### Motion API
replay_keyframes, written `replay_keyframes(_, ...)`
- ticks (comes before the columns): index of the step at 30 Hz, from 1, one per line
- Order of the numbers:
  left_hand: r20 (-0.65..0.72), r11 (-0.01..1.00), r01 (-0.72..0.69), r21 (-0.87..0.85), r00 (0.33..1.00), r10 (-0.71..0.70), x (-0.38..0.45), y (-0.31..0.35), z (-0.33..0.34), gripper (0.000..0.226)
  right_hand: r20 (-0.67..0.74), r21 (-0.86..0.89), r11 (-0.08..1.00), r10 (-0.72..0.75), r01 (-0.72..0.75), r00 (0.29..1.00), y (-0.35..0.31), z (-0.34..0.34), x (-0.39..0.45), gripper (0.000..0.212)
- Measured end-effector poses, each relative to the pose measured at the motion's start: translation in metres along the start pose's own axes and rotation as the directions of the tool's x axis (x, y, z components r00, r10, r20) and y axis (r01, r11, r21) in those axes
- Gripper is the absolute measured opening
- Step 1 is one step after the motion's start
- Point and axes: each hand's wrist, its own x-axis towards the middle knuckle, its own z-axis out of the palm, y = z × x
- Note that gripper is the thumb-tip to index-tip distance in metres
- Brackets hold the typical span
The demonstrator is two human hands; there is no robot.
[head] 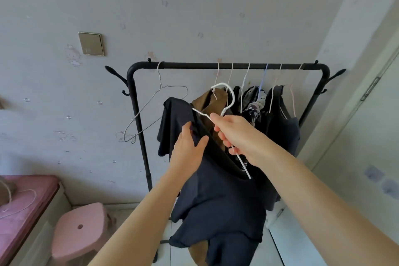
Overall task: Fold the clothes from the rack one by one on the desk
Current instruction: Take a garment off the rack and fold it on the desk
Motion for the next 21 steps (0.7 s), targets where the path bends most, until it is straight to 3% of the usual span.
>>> replay_keyframes(2,-0.113,0.997,-0.012,0.079,0.993,0.021,-0.004,0.009,0.003,0.063,-0.005,-0.079,0.995,-0.057,0.057,0.998,0.005,-0.006,-0.010,0.038)
replay_keyframes(7,-0.377,0.951,-0.086,0.297,0.904,0.200,-0.006,0.009,-0.006,0.027,-0.035,-0.263,0.954,-0.159,0.145,0.987,0.018,-0.021,-0.024,0.039)
replay_keyframes(10,-0.369,0.767,-0.210,0.606,0.781,0.505,-0.009,-0.003,-0.021,0.015,-0.055,-0.352,0.918,-0.216,0.184,0.975,0.026,-0.029,-0.030,0.041)
replay_keyframes(13,-0.293,0.633,-0.280,0.722,0.705,0.646,-0.020,-0.010,-0.038,0.011,-0.078,-0.426,0.876,-0.282,0.224,0.956,0.034,-0.035,-0.033,0.041)
replay_keyframes(15,-0.224,0.627,-0.339,0.701,0.730,0.645,-0.025,-0.013,-0.053,0.011,-0.061,-0.441,0.864,-0.298,0.242,0.953,0.039,-0.039,-0.032,0.040)
replay_keyframes(17,-0.182,0.723,-0.359,0.591,0.813,0.553,-0.029,-0.015,-0.073,0.013,-0.038,-0.421,0.874,-0.283,0.242,0.958,0.046,-0.044,-0.028,0.041)
replay_keyframes(19,-0.234,0.907,-0.250,0.339,0.911,0.339,-0.032,-0.019,-0.093,0.016,-0.029,-0.391,0.890,-0.268,0.235,0.963,0.056,-0.049,-0.024,0.042)
replay_keyframes(21,-0.261,0.985,-0.132,0.113,0.952,0.157,-0.032,-0.024,-0.109,0.016,-0.031,-0.333,0.913,-0.262,0.238,0.964,0.065,-0.051,-0.019,0.043)
